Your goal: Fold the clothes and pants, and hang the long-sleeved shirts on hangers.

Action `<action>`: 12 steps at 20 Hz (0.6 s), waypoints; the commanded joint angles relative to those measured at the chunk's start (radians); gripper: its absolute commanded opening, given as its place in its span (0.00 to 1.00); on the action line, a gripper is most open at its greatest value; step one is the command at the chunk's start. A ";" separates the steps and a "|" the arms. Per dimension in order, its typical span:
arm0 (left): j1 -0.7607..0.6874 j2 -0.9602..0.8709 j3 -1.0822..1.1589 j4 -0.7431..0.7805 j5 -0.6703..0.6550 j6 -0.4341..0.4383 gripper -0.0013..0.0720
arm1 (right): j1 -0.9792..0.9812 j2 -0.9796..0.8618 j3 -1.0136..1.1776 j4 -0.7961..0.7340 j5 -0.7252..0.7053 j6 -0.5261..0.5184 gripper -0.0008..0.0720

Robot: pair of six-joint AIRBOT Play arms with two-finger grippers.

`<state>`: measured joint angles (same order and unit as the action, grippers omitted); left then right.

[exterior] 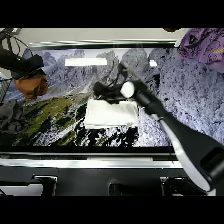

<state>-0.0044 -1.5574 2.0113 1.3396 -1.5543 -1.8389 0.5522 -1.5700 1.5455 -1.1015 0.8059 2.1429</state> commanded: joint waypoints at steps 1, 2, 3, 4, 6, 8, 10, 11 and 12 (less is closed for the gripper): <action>0.001 0.001 0.000 0.000 0.000 0.000 0.04 | -0.160 0.086 0.001 0.017 0.188 -0.176 0.70; 0.001 0.001 0.000 0.000 0.000 0.000 0.04 | -0.229 0.102 0.001 0.017 0.251 -0.233 0.76; 0.004 0.001 0.000 0.000 0.000 0.000 0.04 | -0.311 0.111 0.001 0.018 0.321 -0.304 0.78; 0.006 0.001 0.000 0.000 -0.001 0.000 0.04 | -0.398 0.112 -0.001 0.023 0.387 -0.382 0.78; 0.016 0.001 0.000 0.000 -0.001 0.000 0.04 | -0.557 0.107 -0.038 0.067 0.459 -0.529 0.78; 0.024 0.001 0.000 0.000 -0.001 0.000 0.04 | -0.710 0.084 -0.131 0.209 0.504 -0.682 0.78; 0.034 0.001 0.000 0.000 -0.001 0.000 0.04 | -0.792 0.045 -0.229 0.346 0.522 -0.810 0.77; 0.035 0.001 0.000 0.000 -0.001 0.000 0.04 | -0.810 0.020 -0.269 0.377 0.513 -0.846 0.77; 0.035 0.000 0.000 0.001 -0.001 0.000 0.04 | -0.810 -0.007 -0.298 0.391 0.492 -0.870 0.77</action>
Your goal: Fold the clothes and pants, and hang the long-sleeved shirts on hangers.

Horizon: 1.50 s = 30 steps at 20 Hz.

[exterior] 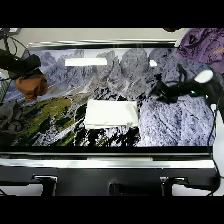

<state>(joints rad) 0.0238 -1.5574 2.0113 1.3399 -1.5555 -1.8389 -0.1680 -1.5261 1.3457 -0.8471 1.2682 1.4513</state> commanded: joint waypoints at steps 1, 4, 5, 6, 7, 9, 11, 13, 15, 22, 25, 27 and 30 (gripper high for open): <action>0.006 0.000 0.000 0.000 0.001 0.008 0.04 | -0.080 -0.080 -0.114 0.154 0.012 -0.199 0.77; 0.006 0.000 0.000 0.000 0.000 0.026 0.04 | -0.031 -0.183 -0.122 0.237 -0.019 -0.264 0.77; 0.006 0.000 0.000 0.000 0.000 0.026 0.04 | -0.009 -0.211 -0.122 0.251 -0.031 -0.272 0.76; 0.006 0.000 0.000 0.000 0.000 0.026 0.04 | 0.011 -0.231 -0.122 0.259 -0.039 -0.282 0.76; 0.006 0.000 0.000 0.000 0.000 0.026 0.04 | 0.029 -0.246 -0.122 0.260 -0.046 -0.283 0.75; 0.006 -0.002 0.000 0.000 0.001 0.026 0.04 | 0.063 -0.262 -0.122 0.259 -0.068 -0.286 0.75; 0.006 -0.002 0.000 0.000 0.001 0.026 0.04 | 0.091 -0.264 -0.122 0.263 -0.100 -0.285 0.75; 0.006 -0.002 0.000 0.000 0.001 0.025 0.04 | 0.119 -0.267 -0.122 0.260 -0.111 -0.280 0.74; 0.006 -0.002 0.000 0.000 0.001 0.026 0.04 | 0.144 -0.274 -0.122 0.256 -0.107 -0.262 0.71; 0.006 -0.002 0.000 0.000 0.001 0.026 0.04 | 0.150 -0.236 -0.072 0.270 -0.127 -0.230 0.05; 0.006 -0.002 0.000 0.000 0.001 0.026 0.04 | 0.110 -0.237 0.084 0.198 -0.166 -0.115 0.05; 0.006 -0.002 -0.001 0.000 0.001 0.026 0.04 | 0.071 -0.239 0.192 0.148 -0.211 -0.032 0.05; 0.006 -0.005 -0.001 0.000 0.001 0.026 0.04 | 0.005 -0.248 0.328 0.115 -0.256 0.045 0.05</action>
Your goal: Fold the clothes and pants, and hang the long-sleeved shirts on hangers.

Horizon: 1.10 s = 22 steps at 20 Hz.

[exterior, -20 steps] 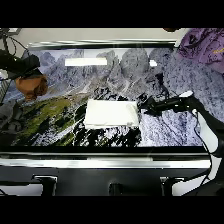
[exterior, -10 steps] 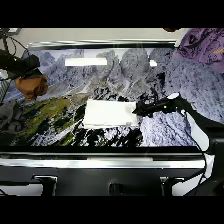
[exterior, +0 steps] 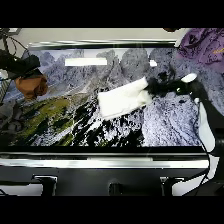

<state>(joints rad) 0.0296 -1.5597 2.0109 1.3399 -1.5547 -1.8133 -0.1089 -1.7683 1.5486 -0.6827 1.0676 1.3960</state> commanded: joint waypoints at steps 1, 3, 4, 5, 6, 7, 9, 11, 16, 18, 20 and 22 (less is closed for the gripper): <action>0.001 -0.005 0.000 0.000 0.000 0.000 0.04 | -0.080 -0.008 0.162 -0.059 -0.069 0.124 0.05; 0.001 -0.010 0.000 0.000 0.000 0.000 0.04 | -0.138 -0.011 0.225 -0.082 -0.088 0.168 0.05; 0.001 -0.013 0.000 0.000 0.000 0.000 0.04 | -0.169 -0.011 0.253 -0.105 -0.093 0.192 0.05; 0.001 -0.014 0.000 0.000 0.000 0.000 0.04 | -0.207 -0.011 0.279 -0.129 -0.100 0.213 0.05; 0.001 -0.014 0.000 0.000 0.000 0.000 0.04 | -0.244 -0.011 0.300 -0.157 -0.102 0.243 0.05; 0.001 -0.014 0.000 0.000 0.000 0.000 0.04 | -0.286 -0.011 0.316 -0.193 -0.101 0.275 0.05; 0.001 -0.014 0.000 0.000 -0.001 0.000 0.04 | -0.373 -0.005 0.322 -0.247 -0.097 0.345 0.05; 0.001 -0.014 0.000 0.000 -0.001 0.000 0.04 | -0.454 -0.002 0.322 -0.282 -0.049 0.393 0.05; 0.001 -0.014 0.000 0.000 -0.001 0.000 0.04 | -0.549 0.019 0.313 -0.612 0.180 0.518 0.05; 0.001 -0.014 0.000 0.000 -0.002 0.000 0.04 | -0.555 0.053 0.251 -0.722 0.233 0.538 0.05; 0.001 -0.014 0.000 0.000 -0.002 0.000 0.04 | -0.555 0.110 0.133 -0.770 0.244 0.555 0.05; 0.001 -0.014 0.000 0.000 -0.002 0.000 0.04 | -0.555 0.183 -0.006 -0.821 0.241 0.611 0.05</action>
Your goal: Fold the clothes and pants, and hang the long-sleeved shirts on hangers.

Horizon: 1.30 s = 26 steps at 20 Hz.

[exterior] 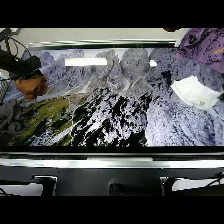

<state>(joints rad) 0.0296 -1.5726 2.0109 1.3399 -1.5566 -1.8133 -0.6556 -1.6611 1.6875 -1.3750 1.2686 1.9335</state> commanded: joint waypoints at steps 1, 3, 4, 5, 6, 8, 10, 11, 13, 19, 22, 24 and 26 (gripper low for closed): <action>0.001 -0.001 0.000 0.000 0.000 0.000 0.04 | -0.008 0.120 -0.220 -0.156 0.041 0.110 0.05; 0.001 -0.001 0.000 0.000 -0.008 0.000 0.04 | -0.008 0.205 -0.356 -0.201 0.040 0.148 0.05; 0.001 -0.001 0.000 0.000 -0.013 0.000 0.04 | -0.008 0.247 -0.418 -0.222 0.040 0.164 0.05; 0.001 -0.001 0.000 0.000 -0.018 0.000 0.04 | -0.008 0.285 -0.472 -0.247 0.040 0.183 0.05; 0.001 -0.001 0.000 0.000 -0.021 0.000 0.04 | -0.008 0.317 -0.514 -0.265 0.039 0.196 0.05; 0.001 -0.001 0.000 0.000 -0.027 0.000 0.04 | -0.008 0.372 -0.583 -0.303 0.048 0.199 0.05; 0.000 -0.001 0.000 0.000 -0.032 0.000 0.04 | -0.008 0.410 -0.634 -0.357 0.084 0.205 0.05; 0.000 -0.001 0.000 0.000 -0.033 0.000 0.04 | -0.008 0.426 -0.654 -0.384 0.100 0.209 0.05; 0.000 -0.001 0.000 0.000 -0.034 0.000 0.04 | -0.008 0.453 -0.695 -0.432 0.129 0.211 0.05; 0.000 -0.001 0.000 0.000 -0.035 0.000 0.04 | -0.008 0.465 -0.758 -0.491 0.184 0.219 0.06; 0.000 -0.001 0.000 0.000 -0.041 0.000 0.04 | -0.008 0.464 -0.784 -0.514 0.198 0.237 0.26; 0.000 -0.001 0.000 0.000 -0.041 0.000 0.04 | -0.008 0.465 -0.784 -0.544 0.203 0.236 0.58; 0.000 -0.001 0.000 0.000 -0.041 0.000 0.04 | -0.008 0.465 -0.748 -0.570 0.189 0.225 0.62</action>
<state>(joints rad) 0.0296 -1.5726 2.0109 1.3392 -1.5955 -1.8133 -0.6632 -1.1976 0.9195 -1.9011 1.4593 2.1635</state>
